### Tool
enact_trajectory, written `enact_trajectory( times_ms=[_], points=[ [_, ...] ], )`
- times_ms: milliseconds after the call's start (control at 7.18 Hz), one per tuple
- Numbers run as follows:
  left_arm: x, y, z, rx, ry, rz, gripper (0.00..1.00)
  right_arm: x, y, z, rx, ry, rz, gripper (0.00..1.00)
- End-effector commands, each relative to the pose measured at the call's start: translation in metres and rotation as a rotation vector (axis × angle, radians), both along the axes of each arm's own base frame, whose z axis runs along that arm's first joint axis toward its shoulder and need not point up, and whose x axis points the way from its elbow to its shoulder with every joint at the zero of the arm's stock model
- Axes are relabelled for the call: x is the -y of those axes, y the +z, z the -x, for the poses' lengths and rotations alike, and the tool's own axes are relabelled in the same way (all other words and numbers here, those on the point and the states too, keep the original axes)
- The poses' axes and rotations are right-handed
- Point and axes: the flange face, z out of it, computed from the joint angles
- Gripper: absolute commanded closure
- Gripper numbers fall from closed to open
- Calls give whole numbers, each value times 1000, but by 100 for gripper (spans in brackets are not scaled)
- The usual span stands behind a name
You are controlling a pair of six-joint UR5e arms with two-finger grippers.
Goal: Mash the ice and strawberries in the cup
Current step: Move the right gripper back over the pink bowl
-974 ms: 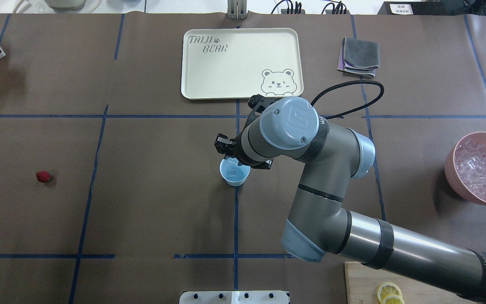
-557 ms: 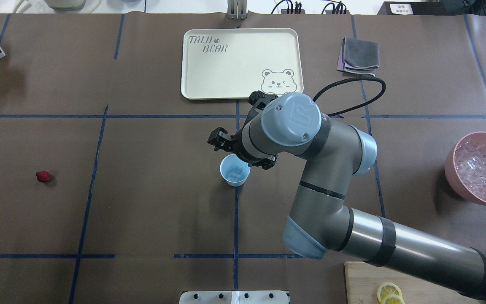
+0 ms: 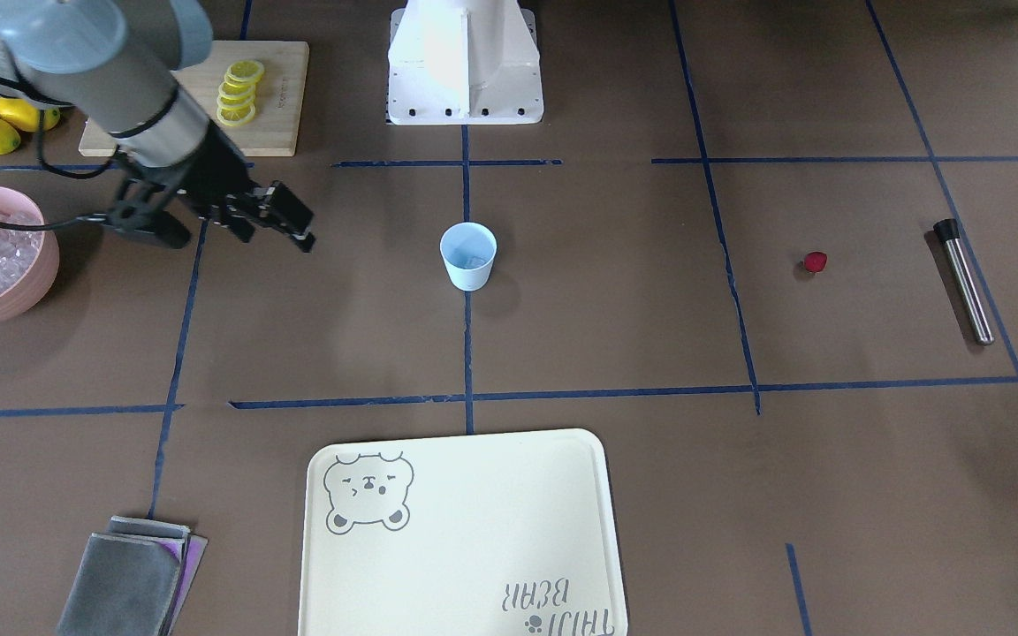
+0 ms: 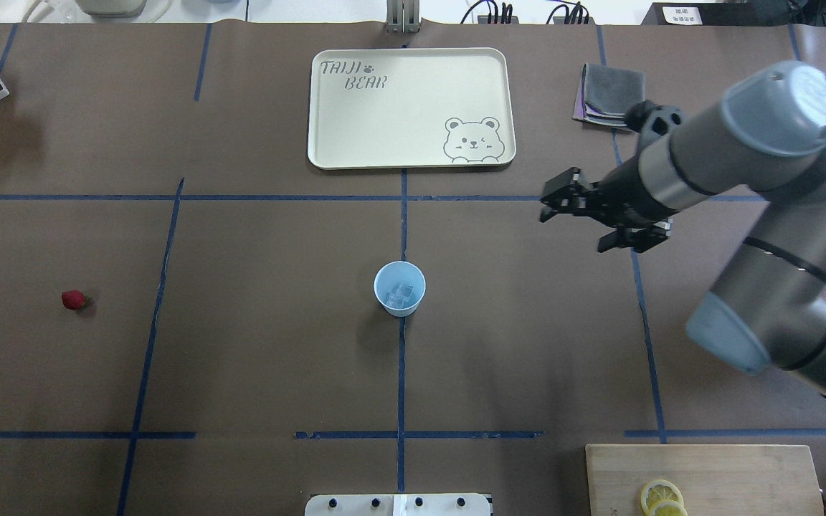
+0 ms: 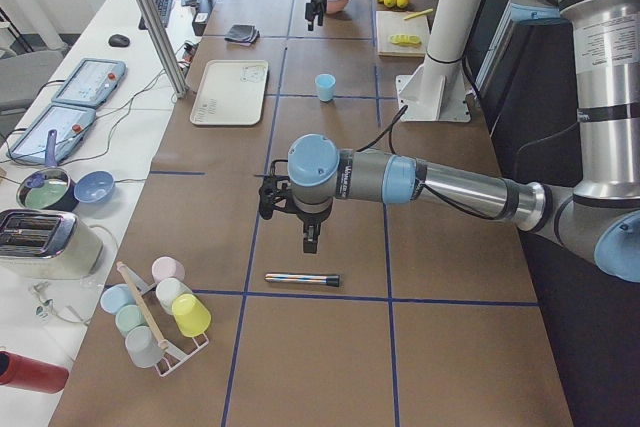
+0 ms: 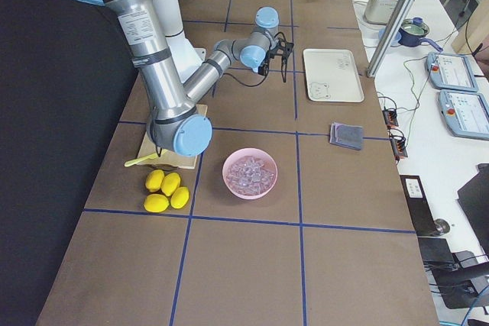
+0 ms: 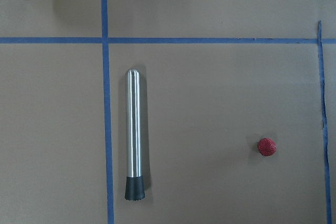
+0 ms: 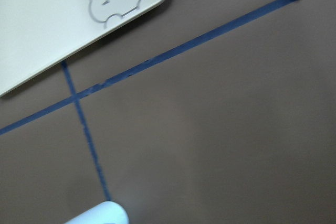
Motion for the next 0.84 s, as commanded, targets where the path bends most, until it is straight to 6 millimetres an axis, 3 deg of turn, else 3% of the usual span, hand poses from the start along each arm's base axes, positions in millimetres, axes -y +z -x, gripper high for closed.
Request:
enact_trajectory(
  times_ms=[0, 278, 696],
  points=[
    [0, -1, -1, -5, 1, -1, 0, -21, 112, -128, -89, -61, -43, 1],
    [1, -1, -1, -5, 3, -2, 0, -40, 203, -180, -199, -131, -71, 1],
    [1, -3, -1, -5, 2, -7, 0, -47, 240, -184, -247, -156, -45, 1]
  ],
)
